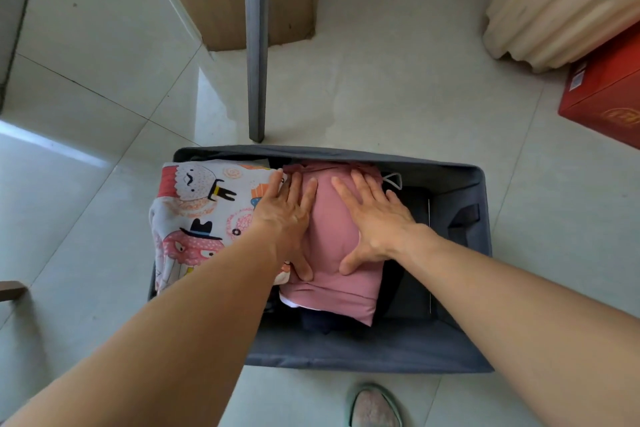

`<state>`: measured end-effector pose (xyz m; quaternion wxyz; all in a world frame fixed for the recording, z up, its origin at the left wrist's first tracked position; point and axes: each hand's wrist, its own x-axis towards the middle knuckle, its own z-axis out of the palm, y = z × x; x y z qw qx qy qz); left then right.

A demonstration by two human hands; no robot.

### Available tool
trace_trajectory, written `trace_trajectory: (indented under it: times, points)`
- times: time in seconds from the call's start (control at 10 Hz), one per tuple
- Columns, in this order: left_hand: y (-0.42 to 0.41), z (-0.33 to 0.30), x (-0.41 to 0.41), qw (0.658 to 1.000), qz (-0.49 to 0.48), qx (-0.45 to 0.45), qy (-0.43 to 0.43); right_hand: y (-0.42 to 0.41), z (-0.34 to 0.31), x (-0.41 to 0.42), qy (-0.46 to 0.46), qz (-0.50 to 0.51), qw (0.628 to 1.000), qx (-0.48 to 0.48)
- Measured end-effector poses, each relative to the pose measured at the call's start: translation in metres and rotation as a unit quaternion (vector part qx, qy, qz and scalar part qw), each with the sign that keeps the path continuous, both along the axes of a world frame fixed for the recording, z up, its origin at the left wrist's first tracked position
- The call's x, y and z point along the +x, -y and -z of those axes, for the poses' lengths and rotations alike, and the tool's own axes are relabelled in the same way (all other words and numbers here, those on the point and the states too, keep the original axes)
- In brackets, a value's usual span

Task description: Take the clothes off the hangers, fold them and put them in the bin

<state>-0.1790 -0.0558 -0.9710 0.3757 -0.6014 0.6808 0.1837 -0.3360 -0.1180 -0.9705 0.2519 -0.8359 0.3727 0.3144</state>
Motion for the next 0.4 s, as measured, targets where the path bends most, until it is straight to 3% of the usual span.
trace_trajectory:
  times: [0.2, 0.4]
  points:
    - [-0.017, -0.014, -0.001, 0.998, -0.007, -0.048, -0.029, -0.006, -0.016, -0.006, -0.013, -0.016, 0.999, -0.032]
    - [-0.044, -0.048, 0.010, 0.985, -0.001, -0.103, -0.138, -0.017, -0.056, -0.024, 0.009, 0.043, 0.998, -0.040]
